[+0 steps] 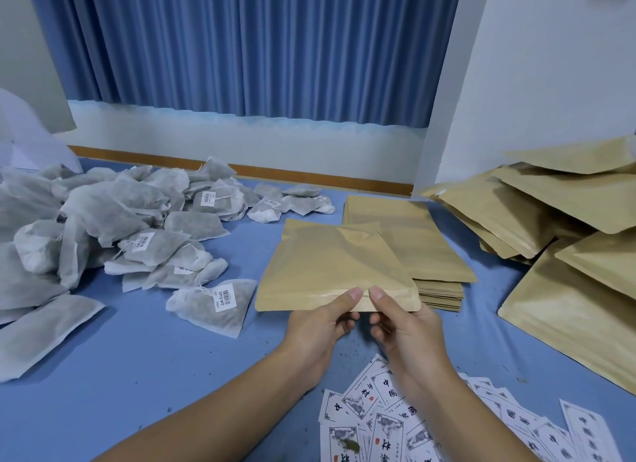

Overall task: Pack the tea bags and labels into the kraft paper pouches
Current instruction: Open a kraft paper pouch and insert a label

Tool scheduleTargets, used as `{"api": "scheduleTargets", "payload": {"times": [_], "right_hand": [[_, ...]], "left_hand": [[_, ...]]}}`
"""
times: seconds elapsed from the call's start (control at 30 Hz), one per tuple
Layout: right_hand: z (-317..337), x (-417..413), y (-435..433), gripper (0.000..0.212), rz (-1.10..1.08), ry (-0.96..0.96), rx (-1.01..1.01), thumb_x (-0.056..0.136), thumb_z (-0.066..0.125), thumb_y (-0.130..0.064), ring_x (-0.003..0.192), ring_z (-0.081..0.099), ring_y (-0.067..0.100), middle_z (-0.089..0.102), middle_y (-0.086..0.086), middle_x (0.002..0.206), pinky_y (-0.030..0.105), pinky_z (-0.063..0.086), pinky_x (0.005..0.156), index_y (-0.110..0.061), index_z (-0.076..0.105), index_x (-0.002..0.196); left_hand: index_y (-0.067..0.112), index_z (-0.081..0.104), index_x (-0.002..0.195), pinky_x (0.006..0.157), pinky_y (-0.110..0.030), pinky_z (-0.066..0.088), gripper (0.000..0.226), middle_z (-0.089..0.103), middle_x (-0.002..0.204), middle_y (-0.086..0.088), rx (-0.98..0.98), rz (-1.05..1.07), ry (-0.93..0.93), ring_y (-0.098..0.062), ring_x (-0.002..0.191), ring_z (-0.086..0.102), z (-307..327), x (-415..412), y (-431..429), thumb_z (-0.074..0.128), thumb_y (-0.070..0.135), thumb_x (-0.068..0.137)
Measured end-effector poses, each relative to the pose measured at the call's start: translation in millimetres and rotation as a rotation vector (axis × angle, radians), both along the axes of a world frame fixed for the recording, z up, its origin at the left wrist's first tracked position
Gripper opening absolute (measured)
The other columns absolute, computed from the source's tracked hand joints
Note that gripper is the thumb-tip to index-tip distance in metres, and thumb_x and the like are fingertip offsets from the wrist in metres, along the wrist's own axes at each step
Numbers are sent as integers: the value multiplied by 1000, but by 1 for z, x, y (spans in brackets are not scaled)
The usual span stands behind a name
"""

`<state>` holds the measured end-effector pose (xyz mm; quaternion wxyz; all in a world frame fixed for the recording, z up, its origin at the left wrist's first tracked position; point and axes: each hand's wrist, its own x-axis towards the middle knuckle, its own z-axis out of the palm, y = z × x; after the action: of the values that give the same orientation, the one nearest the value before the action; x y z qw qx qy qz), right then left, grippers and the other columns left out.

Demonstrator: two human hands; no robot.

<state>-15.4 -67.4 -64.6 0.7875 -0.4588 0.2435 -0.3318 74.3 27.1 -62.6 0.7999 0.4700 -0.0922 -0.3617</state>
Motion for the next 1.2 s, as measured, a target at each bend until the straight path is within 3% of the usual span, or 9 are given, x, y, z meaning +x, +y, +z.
{"api": "scheduleTargets", "payload": {"times": [0.17,0.33,0.53,0.73,0.9,1.07,1.2], "right_hand": [[0,1,-2,25,-29,-17,4,79,82,-11,57,51,12,68,8,82,22,46,53,-3,74,101],[2,1,0,17,-13,-86,17,79,80,-12,57,53,12,68,10,81,23,46,52,-6,76,94],[4,0,-4,8,-129,-151,55,78,81,-10,54,53,12,67,7,75,22,46,49,-9,75,83],[0,2,2,12,-2,-33,-19,78,83,-15,59,51,16,65,7,75,25,46,52,-11,77,87],[1,0,-3,12,-106,-70,6,78,83,-14,55,51,14,63,7,70,25,45,49,-9,73,81],[2,1,3,15,9,-78,-20,79,82,-13,60,52,14,66,4,80,26,46,55,-16,76,93],[3,0,4,17,18,-77,-56,79,81,-10,58,49,13,64,4,80,24,44,54,-22,76,91]], "left_hand": [[1,73,87,71,-29,53,14,69,75,-8,4,20,-7,-15,59,59,2,2,-2,82,7,78],[4,74,96,69,-30,52,27,72,85,-10,-55,-11,-66,-17,67,62,4,1,0,83,17,74],[11,74,93,67,-28,54,21,73,87,-8,-70,40,-11,-16,66,62,2,0,-1,82,18,75],[16,77,92,76,-32,52,31,72,89,-7,-65,-25,-95,-16,68,62,0,-2,1,86,26,64],[17,73,96,67,-28,54,21,70,82,-5,-87,2,-75,-14,62,59,0,0,0,82,13,77],[14,72,102,77,-32,53,23,69,88,-7,-66,-45,-105,-16,67,59,-2,1,1,79,11,81],[7,72,91,79,-32,53,13,67,83,-11,-37,-21,-81,-18,66,58,-2,2,0,80,8,80]]}}
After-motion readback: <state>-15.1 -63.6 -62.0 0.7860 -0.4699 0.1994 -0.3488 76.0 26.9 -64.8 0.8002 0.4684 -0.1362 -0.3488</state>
